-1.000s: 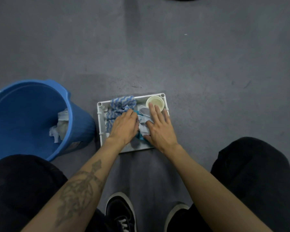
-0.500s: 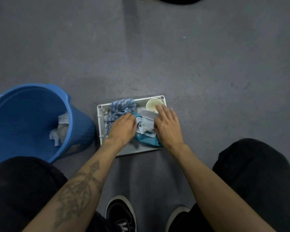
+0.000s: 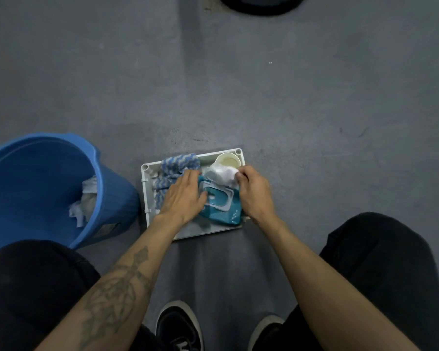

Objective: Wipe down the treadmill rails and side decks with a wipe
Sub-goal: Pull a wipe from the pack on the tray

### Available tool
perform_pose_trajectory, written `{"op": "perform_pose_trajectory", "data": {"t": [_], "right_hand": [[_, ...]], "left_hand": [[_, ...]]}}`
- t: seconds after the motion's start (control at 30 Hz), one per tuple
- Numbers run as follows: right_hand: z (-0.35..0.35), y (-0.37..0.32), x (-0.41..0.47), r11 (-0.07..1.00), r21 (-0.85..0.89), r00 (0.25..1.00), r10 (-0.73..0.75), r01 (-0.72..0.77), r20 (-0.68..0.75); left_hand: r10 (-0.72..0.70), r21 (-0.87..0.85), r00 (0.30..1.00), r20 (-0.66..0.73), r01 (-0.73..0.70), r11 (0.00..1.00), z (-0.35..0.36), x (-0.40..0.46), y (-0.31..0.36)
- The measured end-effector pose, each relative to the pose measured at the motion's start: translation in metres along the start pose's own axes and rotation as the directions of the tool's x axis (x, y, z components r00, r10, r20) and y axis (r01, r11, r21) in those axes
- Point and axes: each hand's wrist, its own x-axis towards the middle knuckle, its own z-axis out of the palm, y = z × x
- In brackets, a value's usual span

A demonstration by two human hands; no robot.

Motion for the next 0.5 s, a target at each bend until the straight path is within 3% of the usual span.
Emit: {"op": "perform_pose_trajectory", "data": {"t": [0.2, 0.37, 0.5], "right_hand": [[0.000, 0.008, -0.003, 0.997, 0.073, 0.998, -0.003, -0.002, 0.068], [-0.001, 0.016, -0.002, 0.998, 0.061, 0.993, -0.002, -0.005, 0.115], [-0.001, 0.016, -0.001, 0.986, 0.163, 0.991, 0.024, -0.046, 0.133]], "left_hand": [[0.052, -0.150, 0.993, -0.106, -0.068, 0.986, -0.002, 0.001, 0.008], [0.209, -0.125, 0.968, -0.141, -0.227, 0.966, 0.000, 0.004, 0.012], [0.263, -0.110, 0.938, -0.225, -0.293, 0.950, 0.003, 0.008, 0.014]]}}
